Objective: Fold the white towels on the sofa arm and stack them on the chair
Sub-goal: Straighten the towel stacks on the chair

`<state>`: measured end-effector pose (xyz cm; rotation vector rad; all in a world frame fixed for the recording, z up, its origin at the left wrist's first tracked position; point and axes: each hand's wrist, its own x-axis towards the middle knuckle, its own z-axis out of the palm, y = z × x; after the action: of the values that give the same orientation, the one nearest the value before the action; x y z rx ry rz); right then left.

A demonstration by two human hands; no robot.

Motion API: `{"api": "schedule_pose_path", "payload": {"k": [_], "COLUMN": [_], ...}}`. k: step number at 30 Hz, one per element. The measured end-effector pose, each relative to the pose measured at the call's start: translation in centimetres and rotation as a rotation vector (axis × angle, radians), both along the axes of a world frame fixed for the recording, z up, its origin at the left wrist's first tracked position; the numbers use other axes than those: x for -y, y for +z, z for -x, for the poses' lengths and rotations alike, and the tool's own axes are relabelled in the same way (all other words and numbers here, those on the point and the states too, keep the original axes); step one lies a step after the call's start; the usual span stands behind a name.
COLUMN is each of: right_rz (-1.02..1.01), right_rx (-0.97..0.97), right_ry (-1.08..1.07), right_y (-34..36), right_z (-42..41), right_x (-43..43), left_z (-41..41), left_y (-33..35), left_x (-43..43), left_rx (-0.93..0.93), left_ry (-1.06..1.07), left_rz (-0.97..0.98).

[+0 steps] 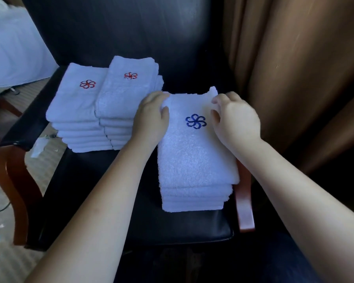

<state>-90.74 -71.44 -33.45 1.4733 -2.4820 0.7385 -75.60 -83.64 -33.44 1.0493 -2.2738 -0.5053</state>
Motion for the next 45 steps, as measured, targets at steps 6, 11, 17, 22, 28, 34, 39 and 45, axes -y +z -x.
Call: {"api": "schedule_pose_path", "payload": {"k": [6,11,17,22,28,34,39,45], "right_rz": [-0.205,-0.290,-0.376,-0.276,-0.203,-0.159,-0.266,-0.382], "right_rx": [0.147,-0.010,0.092,0.320,0.274,0.257,0.305,0.208], "right_ry": [0.200,0.163,0.164,0.233,0.201,0.167,0.166,0.216], "right_y": [-3.5,-4.8,-2.7,-3.1,-5.9,-8.0,-6.8,-3.3], "right_z": [0.4,-0.7,-1.1,-2.2,-2.3,-1.9,-1.7,-2.4], "right_x": [2.9,3.4,2.7,1.2,1.7,2.9,2.7,1.7], "left_z": [1.3,0.6,1.3,0.7,0.5,1.6,2.1,0.5], "left_y": [-3.2,-5.0,-2.7,-2.5,-6.1,-8.7,-7.4,-3.7], "left_x": [0.8,1.0,-1.0,-2.6,-2.8,-2.0,-2.1,-1.5], "left_rx": [0.402,0.432,0.515,0.285,0.159,0.114,0.194,0.413], "left_ry": [-0.097,-0.055,0.026,-0.045,-0.029,0.030,0.036,-0.089], "left_rz": [-0.086,-0.064,0.131,-0.074,-0.045,0.047,-0.038,-0.133]}}
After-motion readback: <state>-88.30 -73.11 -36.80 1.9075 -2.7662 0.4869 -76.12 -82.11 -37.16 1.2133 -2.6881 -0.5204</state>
